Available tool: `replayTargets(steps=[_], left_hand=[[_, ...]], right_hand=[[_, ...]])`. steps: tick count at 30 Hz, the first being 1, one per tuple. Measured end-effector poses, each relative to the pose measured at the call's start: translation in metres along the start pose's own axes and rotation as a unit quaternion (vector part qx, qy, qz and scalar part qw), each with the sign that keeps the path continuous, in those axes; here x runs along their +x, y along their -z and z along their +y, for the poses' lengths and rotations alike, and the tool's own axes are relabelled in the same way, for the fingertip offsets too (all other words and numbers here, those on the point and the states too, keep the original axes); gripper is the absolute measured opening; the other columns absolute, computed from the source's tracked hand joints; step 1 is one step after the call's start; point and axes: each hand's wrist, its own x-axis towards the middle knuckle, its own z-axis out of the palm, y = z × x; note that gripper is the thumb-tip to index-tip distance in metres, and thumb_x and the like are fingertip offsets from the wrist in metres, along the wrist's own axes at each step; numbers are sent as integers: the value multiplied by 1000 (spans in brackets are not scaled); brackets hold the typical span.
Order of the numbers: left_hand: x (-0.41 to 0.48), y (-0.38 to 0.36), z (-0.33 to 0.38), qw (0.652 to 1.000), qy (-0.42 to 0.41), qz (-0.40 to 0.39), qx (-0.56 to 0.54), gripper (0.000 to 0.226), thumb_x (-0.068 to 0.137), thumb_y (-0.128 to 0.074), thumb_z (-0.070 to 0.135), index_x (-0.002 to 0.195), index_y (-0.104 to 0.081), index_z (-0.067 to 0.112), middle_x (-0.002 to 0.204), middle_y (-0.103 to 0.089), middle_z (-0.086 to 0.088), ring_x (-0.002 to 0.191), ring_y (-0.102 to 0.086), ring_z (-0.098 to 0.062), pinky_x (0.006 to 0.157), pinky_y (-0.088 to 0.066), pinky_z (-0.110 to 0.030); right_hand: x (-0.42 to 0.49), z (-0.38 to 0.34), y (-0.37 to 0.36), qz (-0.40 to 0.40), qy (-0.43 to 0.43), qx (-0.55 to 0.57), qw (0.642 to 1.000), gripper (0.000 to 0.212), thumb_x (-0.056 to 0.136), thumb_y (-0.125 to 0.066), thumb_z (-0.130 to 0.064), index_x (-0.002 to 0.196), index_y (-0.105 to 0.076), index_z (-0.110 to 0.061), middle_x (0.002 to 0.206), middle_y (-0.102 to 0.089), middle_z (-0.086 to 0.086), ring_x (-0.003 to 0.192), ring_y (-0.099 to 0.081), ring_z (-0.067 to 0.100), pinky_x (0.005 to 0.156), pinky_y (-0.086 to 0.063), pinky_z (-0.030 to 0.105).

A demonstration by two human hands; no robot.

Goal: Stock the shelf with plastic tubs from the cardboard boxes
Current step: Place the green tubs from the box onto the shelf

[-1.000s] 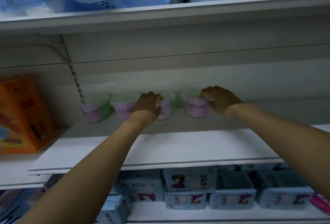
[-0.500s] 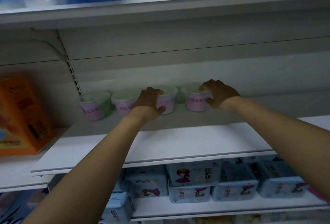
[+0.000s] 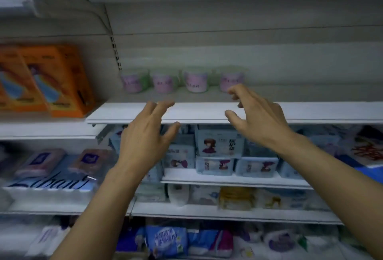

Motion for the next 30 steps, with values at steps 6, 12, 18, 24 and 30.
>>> replayTargets(steps=[6,12,18,24,30], left_hand=[[-116,42,-16,996,50,-48,64,48,89,-53,50,134,-42,36,119,-54,4,92,-63,-19,61,-54,-40],[-211,78,-53,982,118,-111,99,48,88,-57,45,133,-45,33,117,-52,2,102,-59,-22,67,-50,-38],[-289,99,-118,954,196,-198,110,49,89,-58,43,135,-45,30,121,-51,2,107,-56,-23,73,-49,-36],[-364,74,-203,906,290,-300,71,48,88,-57,47,133,-48,30,128,-52,3,107,-59,-20,81,-52,-39],[-425,31,-303,841,415,-345,-30,47,88,-63,40,130,-55,21,130,-57,-2,105,-60,-19,86,-49,-30]], right_hand=[[-80,-59,-6,-79,37,8,996,45,93,-50,-41,133,-35,-30,133,-50,-6,110,-56,21,77,-49,37],[-123,-126,-40,-181,105,22,978,48,93,-49,-41,137,-35,-27,140,-45,-3,124,-47,23,83,-47,38],[-145,-198,-97,-270,146,64,950,46,92,-50,-41,135,-39,-27,138,-44,-4,125,-45,21,87,-42,36],[-176,-261,-185,-383,140,97,908,37,93,-49,-40,128,-45,-29,127,-50,-4,115,-50,21,81,-47,36],[-226,-301,-302,-478,71,130,866,30,87,-53,-34,116,-54,-24,124,-57,-1,112,-55,23,85,-50,41]])
